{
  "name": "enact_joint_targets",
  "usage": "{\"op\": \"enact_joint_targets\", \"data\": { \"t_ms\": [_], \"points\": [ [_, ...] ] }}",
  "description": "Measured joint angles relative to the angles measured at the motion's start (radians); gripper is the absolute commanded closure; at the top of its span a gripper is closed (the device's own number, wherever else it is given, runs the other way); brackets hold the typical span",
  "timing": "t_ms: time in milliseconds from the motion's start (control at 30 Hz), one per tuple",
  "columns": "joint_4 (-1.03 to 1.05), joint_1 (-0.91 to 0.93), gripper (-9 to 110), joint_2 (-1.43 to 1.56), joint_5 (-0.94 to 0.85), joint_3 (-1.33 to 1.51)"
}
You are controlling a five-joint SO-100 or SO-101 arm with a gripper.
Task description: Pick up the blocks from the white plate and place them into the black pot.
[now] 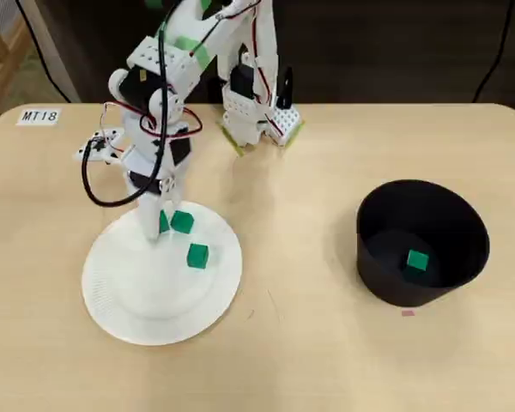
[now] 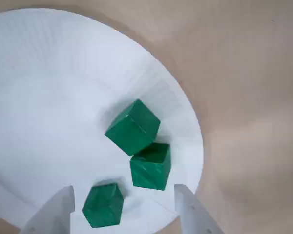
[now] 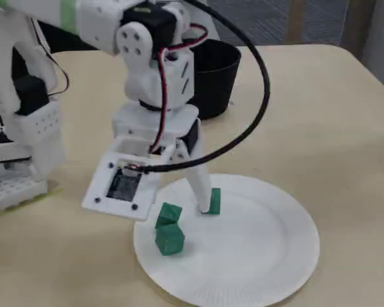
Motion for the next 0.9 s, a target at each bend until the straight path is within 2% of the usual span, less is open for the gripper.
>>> {"op": "enact_joint_targets", "data": {
  "t_ms": [900],
  "points": [
    [-0.003, -0.026, 75, -0.176, 0.04, -0.037]
  ]
}}
